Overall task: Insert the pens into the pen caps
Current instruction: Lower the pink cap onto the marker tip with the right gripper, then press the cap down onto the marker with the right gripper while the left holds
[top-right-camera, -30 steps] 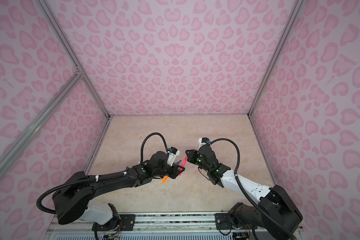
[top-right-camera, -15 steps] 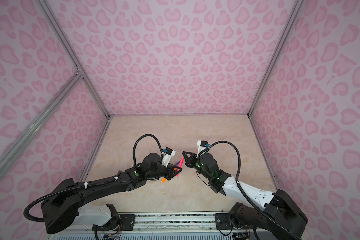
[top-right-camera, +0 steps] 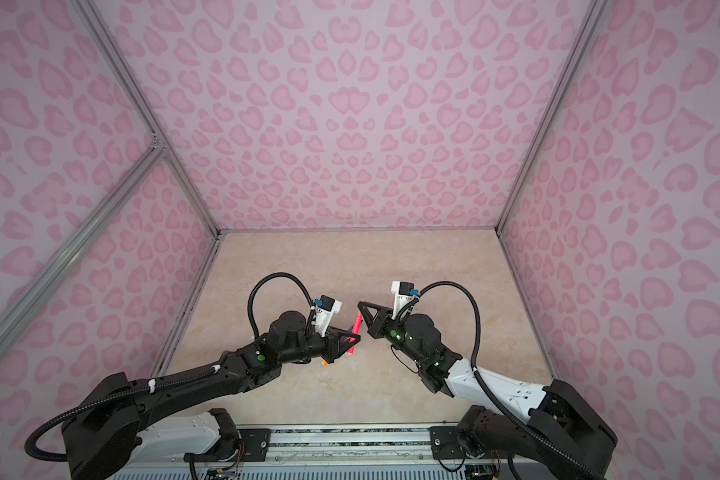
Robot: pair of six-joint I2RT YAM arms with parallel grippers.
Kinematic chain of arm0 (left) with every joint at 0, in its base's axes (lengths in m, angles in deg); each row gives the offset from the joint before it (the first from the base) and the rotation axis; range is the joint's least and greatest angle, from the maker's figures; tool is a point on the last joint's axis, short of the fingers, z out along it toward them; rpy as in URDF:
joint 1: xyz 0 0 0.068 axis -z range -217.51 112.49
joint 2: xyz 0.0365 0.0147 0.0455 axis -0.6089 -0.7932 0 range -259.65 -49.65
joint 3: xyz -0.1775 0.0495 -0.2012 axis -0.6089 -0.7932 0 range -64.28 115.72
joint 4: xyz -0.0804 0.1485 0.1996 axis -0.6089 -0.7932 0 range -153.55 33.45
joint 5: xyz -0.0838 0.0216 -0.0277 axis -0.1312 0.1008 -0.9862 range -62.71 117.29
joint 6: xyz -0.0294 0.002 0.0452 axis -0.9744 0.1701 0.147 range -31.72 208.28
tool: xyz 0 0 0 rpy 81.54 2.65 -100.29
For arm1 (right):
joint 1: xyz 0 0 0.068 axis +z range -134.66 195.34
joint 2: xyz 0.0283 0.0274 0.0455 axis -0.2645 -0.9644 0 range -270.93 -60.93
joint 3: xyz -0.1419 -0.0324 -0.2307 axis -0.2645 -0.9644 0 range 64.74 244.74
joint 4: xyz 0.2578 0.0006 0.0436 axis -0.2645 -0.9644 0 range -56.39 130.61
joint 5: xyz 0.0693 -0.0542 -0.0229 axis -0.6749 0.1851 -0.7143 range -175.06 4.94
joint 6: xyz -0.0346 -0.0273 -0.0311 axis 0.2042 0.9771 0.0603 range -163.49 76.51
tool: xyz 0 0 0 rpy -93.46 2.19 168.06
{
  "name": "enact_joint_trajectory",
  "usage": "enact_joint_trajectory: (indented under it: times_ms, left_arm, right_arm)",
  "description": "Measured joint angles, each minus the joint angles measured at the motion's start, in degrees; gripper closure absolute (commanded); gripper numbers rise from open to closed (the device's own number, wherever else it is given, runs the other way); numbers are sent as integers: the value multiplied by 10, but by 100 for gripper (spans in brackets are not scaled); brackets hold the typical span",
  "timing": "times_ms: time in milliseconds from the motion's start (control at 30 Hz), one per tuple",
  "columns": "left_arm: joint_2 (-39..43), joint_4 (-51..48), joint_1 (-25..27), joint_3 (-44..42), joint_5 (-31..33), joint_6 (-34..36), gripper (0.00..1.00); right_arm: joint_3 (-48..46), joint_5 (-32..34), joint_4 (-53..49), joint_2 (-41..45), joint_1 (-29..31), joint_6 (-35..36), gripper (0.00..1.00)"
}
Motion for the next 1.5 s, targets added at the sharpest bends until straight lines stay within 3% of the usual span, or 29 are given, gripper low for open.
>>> enact_joint_trajectory:
  times_ms: [100, 200, 300, 400, 467, 533, 700, 900, 1133, 1400, 1500]
  left_arm:
    - [2, 3, 0, 0, -6, 0, 96]
    - [2, 2, 1, 2, -3, 5, 96]
    - [6, 1, 6, 4, 7, 12, 96]
    - [13, -3, 10, 8, 25, 20, 96]
    - [18, -9, 10, 9, 38, 23, 96]
    - [19, -13, 12, 9, 55, 27, 96]
    - [15, -54, 26, 31, 100, 46, 96]
    - [10, -123, 84, 72, 207, 85, 96]
    - [-9, -188, 129, 106, 332, 117, 96]
    - [-41, -221, 172, 137, 408, 146, 96]
    - [-45, -224, 177, 139, 420, 150, 96]
  right_arm:
    - [3, 2, 2, 0, 2, 8, 99]
    - [5, 8, -7, 6, 5, 12, 91]
    - [15, 12, -35, 19, 6, 16, 73]
    - [25, 12, -65, 43, 8, 26, 40]
    - [28, 17, -85, 58, 10, 35, 29]
    - [32, 27, -105, 73, 10, 41, 26]
    - [48, 49, -150, 99, 10, 59, 28]
    - [81, 73, -204, 95, 8, 73, 40]
    - [106, 74, -237, 65, 6, 79, 42]
    - [120, 66, -252, 42, 6, 83, 48]
    - [123, 66, -253, 35, 6, 83, 56]
